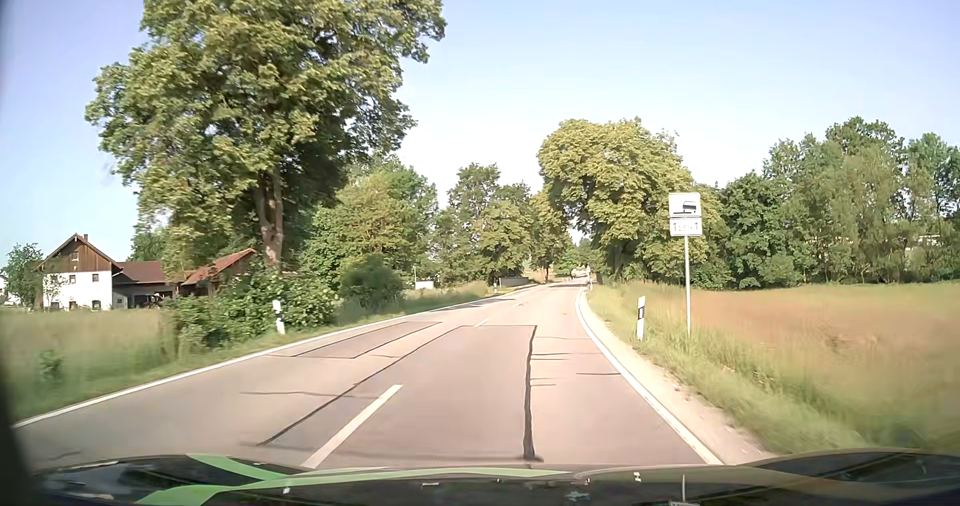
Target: Follow the waypoints while adhering to traffic rules and regulations
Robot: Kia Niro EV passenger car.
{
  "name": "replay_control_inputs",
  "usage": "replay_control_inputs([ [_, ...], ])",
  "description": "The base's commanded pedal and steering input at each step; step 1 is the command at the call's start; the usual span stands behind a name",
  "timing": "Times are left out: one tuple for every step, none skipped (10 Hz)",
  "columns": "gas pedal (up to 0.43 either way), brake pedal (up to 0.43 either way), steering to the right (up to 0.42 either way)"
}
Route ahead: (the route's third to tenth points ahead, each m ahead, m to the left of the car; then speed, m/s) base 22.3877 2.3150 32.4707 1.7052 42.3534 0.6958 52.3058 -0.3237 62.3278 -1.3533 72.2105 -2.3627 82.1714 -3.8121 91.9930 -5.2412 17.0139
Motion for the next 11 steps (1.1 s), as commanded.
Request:
replay_control_inputs([
  [0.169,0.0,0.021],
  [0.169,0.0,0.02],
  [0.169,0.0,0.02],
  [0.15,0.0,0.018],
  [0.138,0.0,0.017],
  [0.13,0.0,0.015],
  [0.098,0.0,0.014],
  [0.098,0.0,0.014],
  [0.11,0.0,0.014],
  [0.13,0.0,0.013],
  [0.15,0.0,0.013],
])
